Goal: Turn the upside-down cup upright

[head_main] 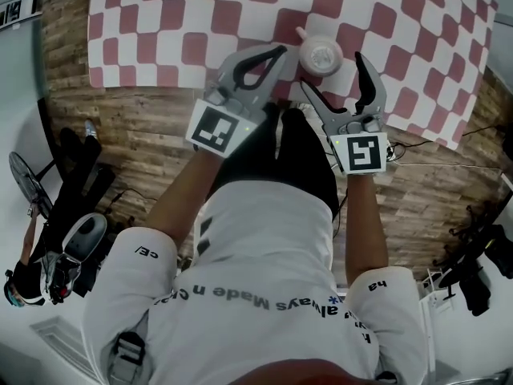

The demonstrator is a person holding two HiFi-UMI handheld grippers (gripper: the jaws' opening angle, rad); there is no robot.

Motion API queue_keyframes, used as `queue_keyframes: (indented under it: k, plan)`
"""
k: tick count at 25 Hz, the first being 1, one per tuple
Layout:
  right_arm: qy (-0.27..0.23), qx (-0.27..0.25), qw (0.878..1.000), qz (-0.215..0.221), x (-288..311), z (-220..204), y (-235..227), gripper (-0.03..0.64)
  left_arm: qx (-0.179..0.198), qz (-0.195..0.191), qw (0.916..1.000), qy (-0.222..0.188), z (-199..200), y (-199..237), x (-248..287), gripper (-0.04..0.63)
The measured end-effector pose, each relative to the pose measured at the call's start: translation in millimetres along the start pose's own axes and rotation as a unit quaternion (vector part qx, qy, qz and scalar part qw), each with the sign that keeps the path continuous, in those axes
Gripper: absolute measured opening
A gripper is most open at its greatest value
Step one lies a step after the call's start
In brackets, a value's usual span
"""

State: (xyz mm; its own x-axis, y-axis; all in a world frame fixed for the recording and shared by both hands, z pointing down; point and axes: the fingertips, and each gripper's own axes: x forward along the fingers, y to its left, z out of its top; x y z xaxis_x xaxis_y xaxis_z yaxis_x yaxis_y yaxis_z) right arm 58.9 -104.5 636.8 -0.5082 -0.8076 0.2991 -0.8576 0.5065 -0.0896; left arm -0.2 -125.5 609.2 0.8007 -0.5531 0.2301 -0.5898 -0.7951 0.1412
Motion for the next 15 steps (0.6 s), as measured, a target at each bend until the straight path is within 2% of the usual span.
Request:
queue_keyframes:
  k: [7,15]
  plan:
    - [0.008,-0.001,1.000,0.001,26,-40,-3,0.458,0.005,-0.006,1.0000,0.006,-42,9,14,0.003]
    - [0.007,-0.011,1.000,-0.001,39,-64,-4,0.456,0.007,0.001,0.9999,0.014,-70,16,18,0.003]
